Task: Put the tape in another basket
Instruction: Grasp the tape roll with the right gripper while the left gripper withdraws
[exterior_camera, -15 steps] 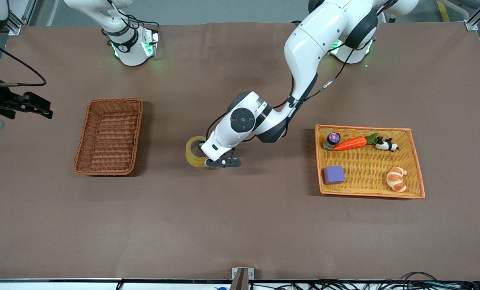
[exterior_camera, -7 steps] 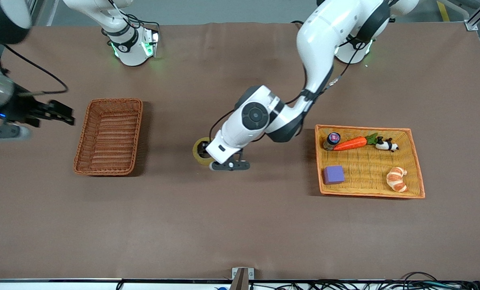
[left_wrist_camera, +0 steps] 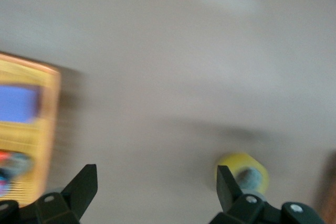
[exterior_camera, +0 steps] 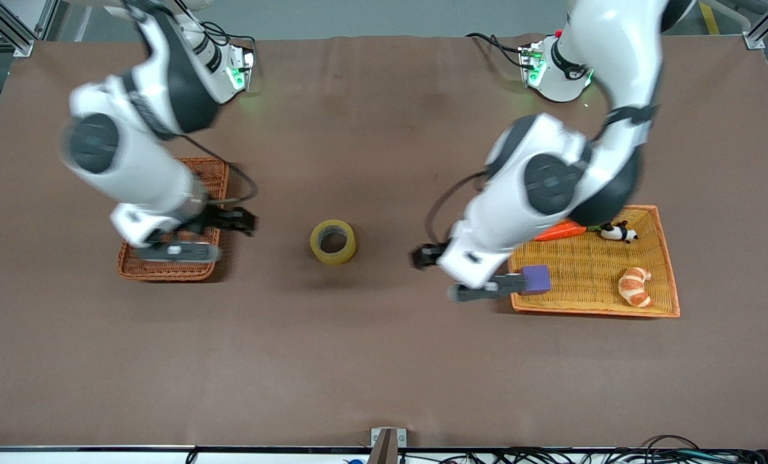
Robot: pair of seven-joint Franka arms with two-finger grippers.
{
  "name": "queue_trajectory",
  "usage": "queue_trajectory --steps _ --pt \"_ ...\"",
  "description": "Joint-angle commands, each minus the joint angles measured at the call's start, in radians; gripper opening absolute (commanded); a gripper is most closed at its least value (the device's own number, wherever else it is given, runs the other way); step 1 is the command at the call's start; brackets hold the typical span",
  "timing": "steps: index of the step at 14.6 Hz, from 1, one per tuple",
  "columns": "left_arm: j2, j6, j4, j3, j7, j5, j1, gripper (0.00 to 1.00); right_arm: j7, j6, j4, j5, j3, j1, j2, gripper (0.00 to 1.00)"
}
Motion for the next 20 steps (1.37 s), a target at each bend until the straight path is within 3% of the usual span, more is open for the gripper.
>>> queue_trajectory --steps 1,5,8,12,16,18,20 --pt "-0.122 -0.067 -0.074 -0.007 0.05 0.1 0.071 1.0 0.182 0.208 -0.156 -0.097 0.056 0.028 0.023 1.0" --pt "-0.207 -0.162 -0.083 -0.016 0.295 0.071 0.215 1.0 0.367 0.33 -0.178 -0.277 0.08 0.091 0.149 1.0" --pt "-0.277 -0.193 -0.131 -0.019 0.441 -0.024 0.315 1.0 0.482 0.394 -0.18 -0.41 0.08 0.105 0.243 1.0" --pt "-0.395 -0.186 -0.276 -0.019 0.519 -0.034 0.335 1.0 0.482 0.42 -0.181 -0.431 0.08 0.108 0.273 1.0" --pt "-0.471 -0.172 -0.379 0.027 0.57 -0.035 0.346 1.0 0.482 0.469 -0.187 -0.463 0.08 0.108 0.309 1.0" --pt "-0.51 -0.149 -0.427 0.036 0.613 -0.017 0.342 1.0 0.484 0.485 -0.187 -0.464 0.08 0.099 0.317 0.93" --pt "-0.585 -0.085 -0.543 0.036 0.616 -0.011 0.333 1.0 0.485 0.488 -0.187 -0.464 0.078 0.097 0.32 0.75"
